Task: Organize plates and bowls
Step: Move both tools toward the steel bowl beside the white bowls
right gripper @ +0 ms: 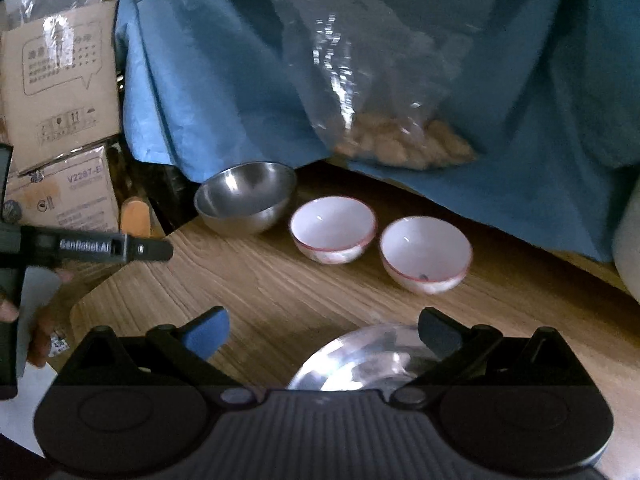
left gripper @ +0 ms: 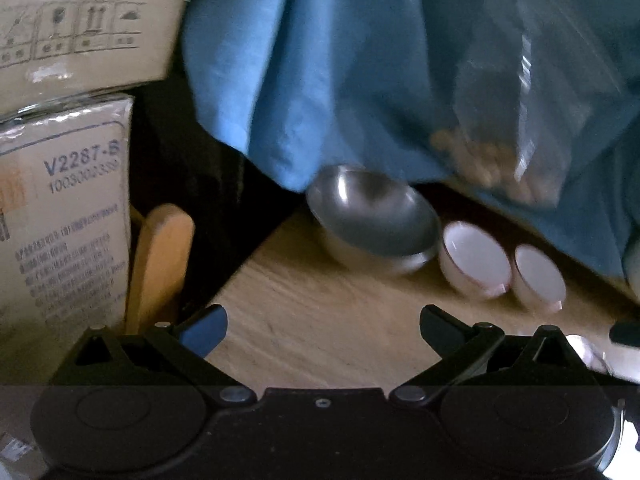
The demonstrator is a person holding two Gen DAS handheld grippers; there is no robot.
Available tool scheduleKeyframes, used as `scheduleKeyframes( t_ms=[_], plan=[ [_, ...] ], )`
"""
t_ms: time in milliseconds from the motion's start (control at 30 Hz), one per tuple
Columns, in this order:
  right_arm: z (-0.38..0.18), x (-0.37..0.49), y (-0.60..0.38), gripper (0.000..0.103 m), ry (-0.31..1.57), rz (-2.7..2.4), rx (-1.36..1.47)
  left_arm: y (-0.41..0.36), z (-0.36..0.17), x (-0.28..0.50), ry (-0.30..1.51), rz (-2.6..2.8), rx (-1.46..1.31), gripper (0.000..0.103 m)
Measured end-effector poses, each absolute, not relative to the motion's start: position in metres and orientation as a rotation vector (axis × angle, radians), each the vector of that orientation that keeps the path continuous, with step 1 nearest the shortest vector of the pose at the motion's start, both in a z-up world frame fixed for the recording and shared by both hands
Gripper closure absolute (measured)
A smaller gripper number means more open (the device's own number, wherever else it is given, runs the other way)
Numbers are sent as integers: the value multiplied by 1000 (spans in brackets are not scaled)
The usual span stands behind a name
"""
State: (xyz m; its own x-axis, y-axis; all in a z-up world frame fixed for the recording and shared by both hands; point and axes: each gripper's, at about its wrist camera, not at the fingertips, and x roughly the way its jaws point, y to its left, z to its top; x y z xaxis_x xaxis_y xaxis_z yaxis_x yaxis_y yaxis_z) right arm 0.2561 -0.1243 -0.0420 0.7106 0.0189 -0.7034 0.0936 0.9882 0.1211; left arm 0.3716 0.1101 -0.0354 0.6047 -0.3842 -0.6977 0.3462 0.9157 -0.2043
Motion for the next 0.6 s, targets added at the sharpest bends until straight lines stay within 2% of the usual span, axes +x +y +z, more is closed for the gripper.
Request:
scheduleKeyframes(
  t_ms=[333,600],
  plan=[
    [-36,324,-110,0,779,-39,10,106,-43,431,817,-374,-88,1],
    [-47,383,-102,0,820,-18,-74,99,-57,445,866,-384,-140,1]
  ],
)
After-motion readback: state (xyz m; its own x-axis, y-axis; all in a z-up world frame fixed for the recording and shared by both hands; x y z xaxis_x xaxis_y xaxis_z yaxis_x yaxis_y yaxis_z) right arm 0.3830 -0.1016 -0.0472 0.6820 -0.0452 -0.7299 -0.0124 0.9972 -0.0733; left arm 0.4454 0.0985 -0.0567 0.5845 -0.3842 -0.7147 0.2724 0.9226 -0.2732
